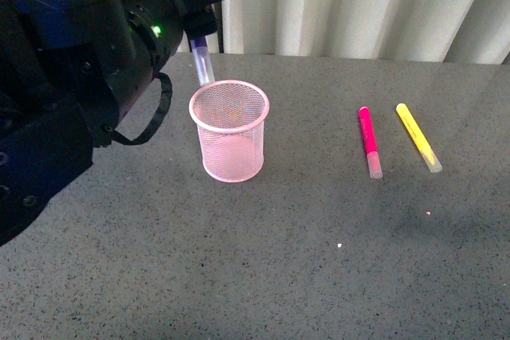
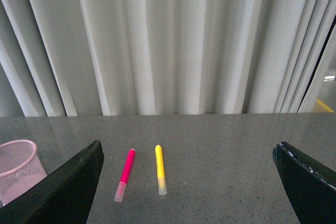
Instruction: Insert purple and pink pens into pink cup
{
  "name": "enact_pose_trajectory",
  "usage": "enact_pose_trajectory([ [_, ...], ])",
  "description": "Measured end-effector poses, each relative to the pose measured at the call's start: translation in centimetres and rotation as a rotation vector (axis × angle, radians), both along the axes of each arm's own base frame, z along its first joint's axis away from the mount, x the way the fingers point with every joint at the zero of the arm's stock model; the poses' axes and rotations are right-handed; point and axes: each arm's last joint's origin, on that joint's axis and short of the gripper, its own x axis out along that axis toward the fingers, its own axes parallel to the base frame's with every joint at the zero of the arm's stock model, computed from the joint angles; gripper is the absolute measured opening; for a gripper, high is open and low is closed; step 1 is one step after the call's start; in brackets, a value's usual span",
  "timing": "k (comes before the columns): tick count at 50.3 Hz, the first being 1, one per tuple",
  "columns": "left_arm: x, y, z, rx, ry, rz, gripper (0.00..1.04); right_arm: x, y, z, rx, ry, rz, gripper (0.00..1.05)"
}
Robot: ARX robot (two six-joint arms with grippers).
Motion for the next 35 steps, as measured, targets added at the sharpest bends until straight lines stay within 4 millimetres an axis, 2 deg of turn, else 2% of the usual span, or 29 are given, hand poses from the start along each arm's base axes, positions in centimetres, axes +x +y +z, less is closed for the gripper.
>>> enact_pose_trajectory([
  [9, 1.1, 0.0, -2.2, 0.024, 0.040, 0.006, 0.13, 0.0, 0.0, 0.0, 0.000, 0.000, 0.000, 0.98],
  [23, 1.8, 0.4, -2.8, -0.006, 0.074, 0.020, 0.13, 0.0, 0.0, 0.0, 0.000, 0.000, 0.000, 0.98],
  [35, 1.9, -0.1, -3.5, -0.025, 0.096, 0.006, 0.13, 0.0, 0.0, 0.0, 0.000, 0.000, 0.000, 0.98],
])
